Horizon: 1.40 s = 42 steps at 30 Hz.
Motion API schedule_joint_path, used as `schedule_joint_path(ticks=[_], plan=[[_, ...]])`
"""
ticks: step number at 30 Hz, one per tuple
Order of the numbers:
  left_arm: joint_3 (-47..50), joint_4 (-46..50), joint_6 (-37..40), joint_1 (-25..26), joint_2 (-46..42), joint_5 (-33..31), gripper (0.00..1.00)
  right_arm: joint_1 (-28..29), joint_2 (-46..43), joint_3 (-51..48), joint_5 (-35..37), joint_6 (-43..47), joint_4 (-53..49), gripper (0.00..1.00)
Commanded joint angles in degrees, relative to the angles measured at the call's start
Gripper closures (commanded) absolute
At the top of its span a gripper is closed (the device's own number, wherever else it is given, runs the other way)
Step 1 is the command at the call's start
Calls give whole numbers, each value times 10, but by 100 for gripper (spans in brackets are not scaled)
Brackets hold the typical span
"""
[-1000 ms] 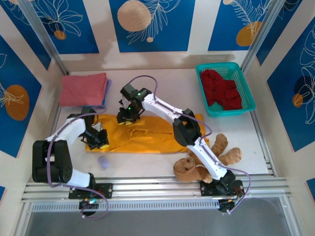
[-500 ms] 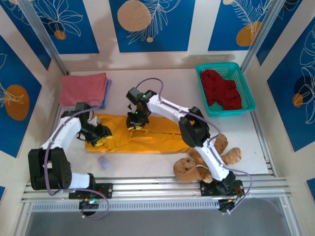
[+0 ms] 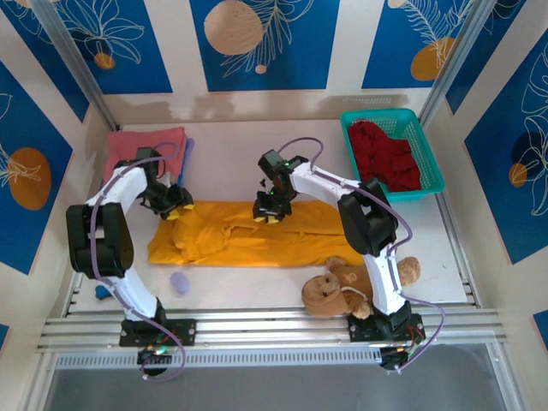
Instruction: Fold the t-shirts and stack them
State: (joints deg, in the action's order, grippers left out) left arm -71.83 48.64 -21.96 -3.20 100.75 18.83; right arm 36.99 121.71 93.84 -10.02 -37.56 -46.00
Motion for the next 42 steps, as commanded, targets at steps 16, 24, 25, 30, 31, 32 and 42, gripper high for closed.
schedule_joint_path(ticks=[16, 24, 25, 30, 31, 32, 42], plan=[[-9, 8, 86, -10, 8, -141, 49, -34, -44, -83, -26, -9, 31, 64], [-34, 7, 86, -40, 41, -109, 76, -35, -46, -76, -26, -2, 22, 64], [-40, 9, 89, -40, 46, -116, 76, -35, -46, -75, -26, 0, 19, 64], [-57, 8, 101, -44, 72, -118, 74, -38, -45, -75, -28, 2, 19, 64], [-61, 8, 102, -44, 78, -114, 73, -39, -45, -75, -29, 2, 18, 64], [-64, 8, 102, -43, 84, -111, 73, -39, -45, -76, -29, 2, 18, 64], [-76, 6, 123, -41, 103, -138, 93, -44, -46, -79, -29, 5, 14, 64]])
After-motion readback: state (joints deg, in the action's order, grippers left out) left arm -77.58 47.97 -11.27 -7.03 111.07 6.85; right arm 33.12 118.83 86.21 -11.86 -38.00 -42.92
